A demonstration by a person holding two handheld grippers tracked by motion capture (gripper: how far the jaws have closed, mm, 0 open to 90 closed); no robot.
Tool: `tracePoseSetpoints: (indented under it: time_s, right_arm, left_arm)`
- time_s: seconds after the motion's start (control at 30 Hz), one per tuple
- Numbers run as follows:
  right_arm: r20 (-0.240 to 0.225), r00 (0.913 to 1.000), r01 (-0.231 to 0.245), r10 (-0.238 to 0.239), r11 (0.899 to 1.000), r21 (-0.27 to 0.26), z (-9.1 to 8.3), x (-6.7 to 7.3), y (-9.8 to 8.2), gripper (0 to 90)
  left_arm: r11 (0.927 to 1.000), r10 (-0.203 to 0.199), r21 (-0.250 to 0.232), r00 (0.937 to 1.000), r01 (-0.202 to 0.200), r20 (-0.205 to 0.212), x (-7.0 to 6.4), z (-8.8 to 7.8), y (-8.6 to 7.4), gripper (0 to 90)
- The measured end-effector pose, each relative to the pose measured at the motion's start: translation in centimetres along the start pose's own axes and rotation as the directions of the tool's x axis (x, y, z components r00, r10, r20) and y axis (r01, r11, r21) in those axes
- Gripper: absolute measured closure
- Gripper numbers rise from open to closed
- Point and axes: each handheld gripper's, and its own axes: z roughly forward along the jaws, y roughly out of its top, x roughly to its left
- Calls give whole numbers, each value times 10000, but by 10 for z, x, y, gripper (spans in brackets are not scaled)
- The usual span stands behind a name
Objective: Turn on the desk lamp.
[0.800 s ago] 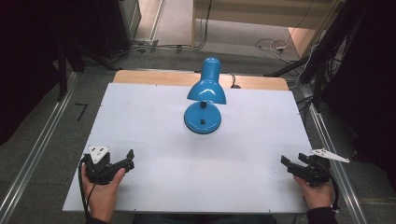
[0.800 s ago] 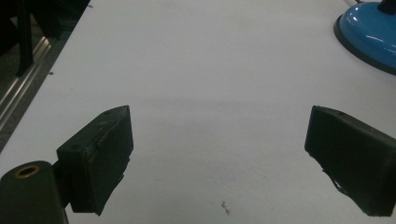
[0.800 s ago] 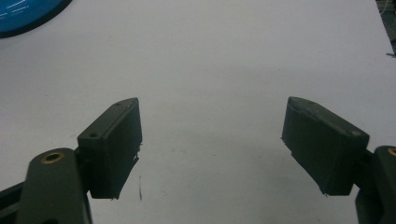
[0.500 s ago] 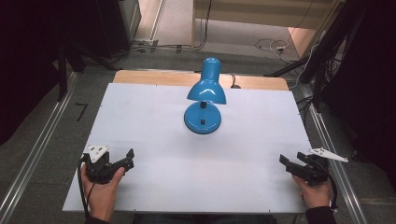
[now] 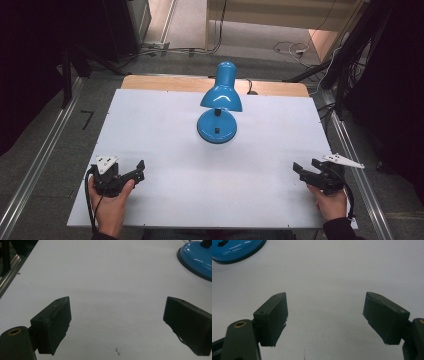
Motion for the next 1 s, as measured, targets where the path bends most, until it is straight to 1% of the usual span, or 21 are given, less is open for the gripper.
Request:
tracePoseSetpoints:
  time_s: [0.07,0.1,0.17,0.2,0.23,0.4,0.53,0.63,0.77,0.87,1.0]
  right_arm:
    - [-20,10000,49,-49,10000,-25,1,1,1,184]
    - [-69,9999,146,-146,9999,3,3,5,4,184]
    - [-101,9995,315,-315,9995,43,4,8,6,182]
    - [-101,9995,315,-315,9995,43,4,8,6,182]
    - [-117,9991,408,-407,9991,87,5,11,8,183]
    - [-120,9984,551,-549,9984,113,9,16,12,183]
    - [-172,9973,713,-710,9973,161,13,22,15,183]
    - [-236,9955,919,-915,9956,180,16,27,18,183]
    - [-284,9941,1052,-1045,9942,219,21,33,21,183]
    - [-304,9930,1151,-1145,9931,205,24,37,23,183]
    - [-326,9914,1271,-1264,9917,188,28,43,27,183]
  left_arm:
    - [10000,-81,-31,10000,81,-31,1,0,0,85]
    - [10000,-90,-20,9999,90,-58,1,-1,0,84]
    - [10000,-74,-15,9999,74,-96,1,-1,-1,84]
    - [10000,-74,-15,9999,74,-96,1,-1,-1,84]
    - [10000,-58,-9,10000,57,-75,0,-1,-1,84]
    - [10000,-48,-29,10000,48,-4,0,-2,-1,84]
    - [10000,-12,-27,10000,11,-83,0,-1,-1,85]
    - [10000,-9,-37,9999,8,-100,0,-1,-1,84]
    - [10000,-9,-42,9999,8,-107,0,-2,-1,84]
    - [10000,-33,-58,9998,32,-194,1,-1,-1,84]
    - [10000,-58,-42,9998,57,-171,2,-2,-2,85]
